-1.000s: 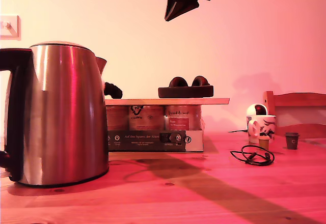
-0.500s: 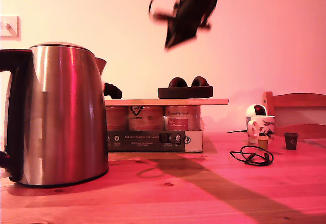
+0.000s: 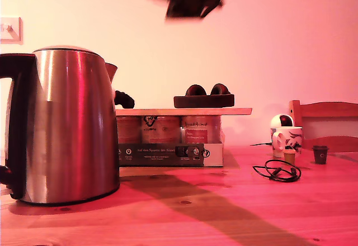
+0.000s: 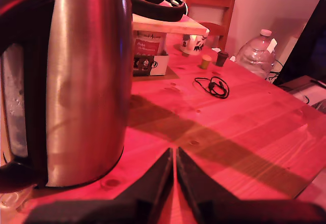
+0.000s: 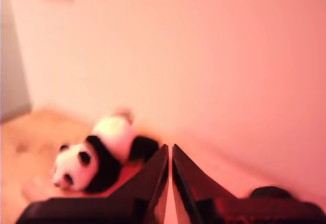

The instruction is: Pick up the headphones and place it on the shelf behind you

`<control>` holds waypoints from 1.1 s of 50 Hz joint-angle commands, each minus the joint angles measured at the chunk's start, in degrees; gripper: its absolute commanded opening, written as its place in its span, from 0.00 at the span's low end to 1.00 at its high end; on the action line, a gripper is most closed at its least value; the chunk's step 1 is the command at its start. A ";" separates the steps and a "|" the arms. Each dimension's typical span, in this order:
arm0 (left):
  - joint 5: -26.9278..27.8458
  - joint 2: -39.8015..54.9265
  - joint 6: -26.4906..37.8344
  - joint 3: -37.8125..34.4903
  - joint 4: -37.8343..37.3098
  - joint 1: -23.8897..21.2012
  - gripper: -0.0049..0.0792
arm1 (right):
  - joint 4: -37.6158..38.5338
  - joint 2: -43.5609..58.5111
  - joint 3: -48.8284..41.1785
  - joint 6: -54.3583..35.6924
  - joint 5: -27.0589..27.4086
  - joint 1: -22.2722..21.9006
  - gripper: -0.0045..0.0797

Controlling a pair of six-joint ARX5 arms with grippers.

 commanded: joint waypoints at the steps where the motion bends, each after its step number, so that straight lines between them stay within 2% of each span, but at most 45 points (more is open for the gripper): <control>1: 0.07 0.26 -0.22 -0.70 0.48 -0.20 0.04 | 1.77 -1.05 -6.14 0.50 1.18 -0.46 0.04; 13: 0.09 0.26 -0.24 -0.70 0.50 -0.20 0.04 | 7.08 -12.15 -21.05 0.72 4.00 -0.66 0.04; 20: 0.11 0.24 -0.22 -0.70 0.50 -0.20 0.04 | 7.08 -18.73 -27.21 0.59 4.31 -0.79 0.04; 32: 0.09 0.24 -0.22 -0.70 0.55 -0.20 0.04 | 5.66 -28.59 -36.70 0.44 4.35 -4.22 0.04; 41: 0.11 0.24 -0.22 -0.70 0.55 -0.20 0.04 | 6.73 -35.80 -45.33 1.49 7.78 -6.32 0.04; 55: 0.31 0.24 -0.20 -0.70 0.55 -0.20 0.04 | 5.66 -46.38 -53.88 1.55 8.63 -9.99 0.04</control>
